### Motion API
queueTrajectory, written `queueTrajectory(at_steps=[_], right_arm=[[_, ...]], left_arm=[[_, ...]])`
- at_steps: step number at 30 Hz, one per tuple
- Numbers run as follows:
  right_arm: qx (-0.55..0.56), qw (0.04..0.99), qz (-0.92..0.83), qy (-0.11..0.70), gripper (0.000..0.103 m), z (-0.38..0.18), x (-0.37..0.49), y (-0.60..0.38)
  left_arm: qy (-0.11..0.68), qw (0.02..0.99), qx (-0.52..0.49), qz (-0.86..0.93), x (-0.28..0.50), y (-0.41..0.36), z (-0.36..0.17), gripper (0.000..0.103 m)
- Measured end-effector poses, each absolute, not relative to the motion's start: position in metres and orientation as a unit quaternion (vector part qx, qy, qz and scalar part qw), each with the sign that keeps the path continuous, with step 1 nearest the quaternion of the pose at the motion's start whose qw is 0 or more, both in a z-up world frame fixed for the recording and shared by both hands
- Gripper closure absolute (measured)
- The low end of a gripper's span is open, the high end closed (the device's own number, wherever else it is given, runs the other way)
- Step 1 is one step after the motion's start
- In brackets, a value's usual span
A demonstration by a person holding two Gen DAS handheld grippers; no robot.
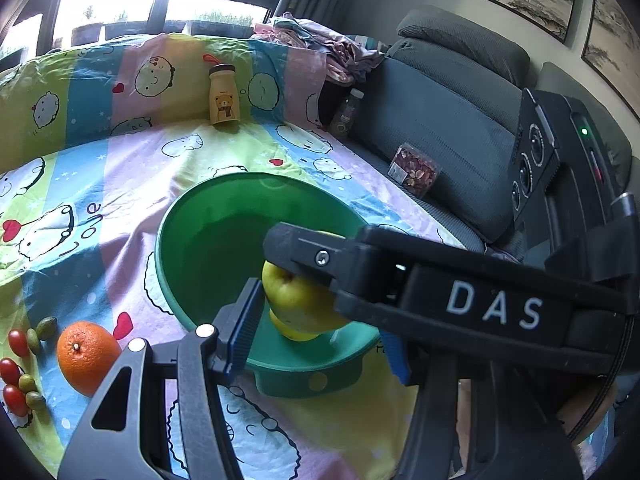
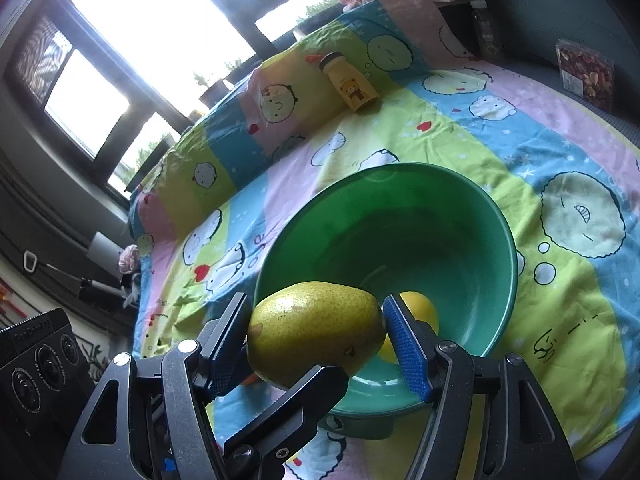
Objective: Organize fruits
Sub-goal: 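Lower the held yellow pear into the green basin with the right tool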
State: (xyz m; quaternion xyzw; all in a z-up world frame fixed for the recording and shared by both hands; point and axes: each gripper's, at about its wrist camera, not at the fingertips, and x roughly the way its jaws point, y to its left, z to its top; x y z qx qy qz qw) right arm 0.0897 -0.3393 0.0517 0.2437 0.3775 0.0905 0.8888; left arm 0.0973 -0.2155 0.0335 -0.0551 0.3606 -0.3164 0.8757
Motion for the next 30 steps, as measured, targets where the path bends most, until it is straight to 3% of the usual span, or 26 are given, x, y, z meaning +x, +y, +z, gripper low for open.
queueTrajectory(at_steps=[30], right_arm=[[0.246, 0.875, 0.068, 0.412, 0.033, 0.035, 0.102, -0.344]], left_arm=[[0.392, 0.859, -0.078, -0.319, 0.110, -0.220, 0.015, 0.048]])
